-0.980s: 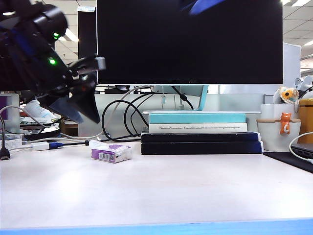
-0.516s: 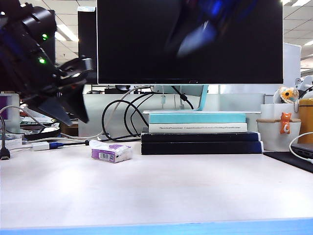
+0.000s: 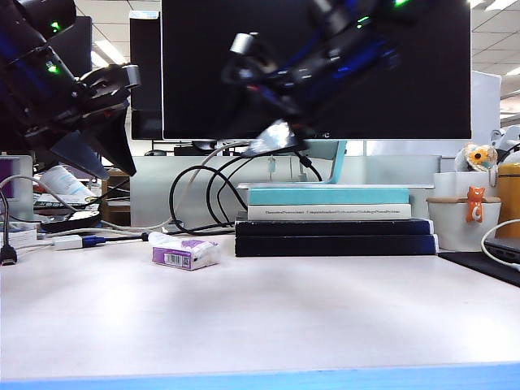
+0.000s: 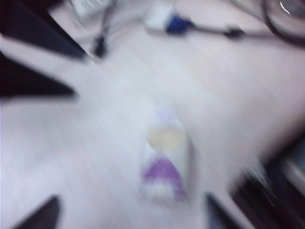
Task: Pick up a packet of tissues from the table with the left hand, then take a tissue from it with the right hand.
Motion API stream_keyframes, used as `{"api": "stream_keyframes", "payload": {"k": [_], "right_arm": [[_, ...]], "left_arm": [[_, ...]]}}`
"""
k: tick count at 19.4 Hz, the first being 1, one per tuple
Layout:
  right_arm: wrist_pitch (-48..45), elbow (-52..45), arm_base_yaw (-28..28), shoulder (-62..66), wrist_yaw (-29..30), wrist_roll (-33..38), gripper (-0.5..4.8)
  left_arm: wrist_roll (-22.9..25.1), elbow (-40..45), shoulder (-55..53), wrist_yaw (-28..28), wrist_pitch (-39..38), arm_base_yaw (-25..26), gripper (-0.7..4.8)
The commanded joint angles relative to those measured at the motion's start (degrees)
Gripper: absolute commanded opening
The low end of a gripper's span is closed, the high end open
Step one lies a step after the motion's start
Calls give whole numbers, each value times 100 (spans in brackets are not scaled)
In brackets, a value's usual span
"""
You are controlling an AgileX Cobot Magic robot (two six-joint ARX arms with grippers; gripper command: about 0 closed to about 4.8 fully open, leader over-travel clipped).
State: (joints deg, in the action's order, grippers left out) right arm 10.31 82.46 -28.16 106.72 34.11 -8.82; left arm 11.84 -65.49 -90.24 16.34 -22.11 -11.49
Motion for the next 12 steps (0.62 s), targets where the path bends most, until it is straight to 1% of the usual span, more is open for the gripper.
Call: {"api": "stream_keyframes", "payload": {"k": [1, 8, 10, 12], "right_arm": [[-2, 332, -87, 424, 50, 15, 383], [-22, 490, -151, 1158, 33, 11, 383], [-92, 490, -240, 1228, -166, -37, 382], [-317, 492, -328, 1303, -315, -42, 376]], "left_arm": [[15, -2, 13, 28, 4, 33, 267], [17, -2, 13, 44, 17, 136, 267], [15, -2, 13, 46, 96, 136, 267], [9, -2, 13, 164, 164, 136, 267]]}}
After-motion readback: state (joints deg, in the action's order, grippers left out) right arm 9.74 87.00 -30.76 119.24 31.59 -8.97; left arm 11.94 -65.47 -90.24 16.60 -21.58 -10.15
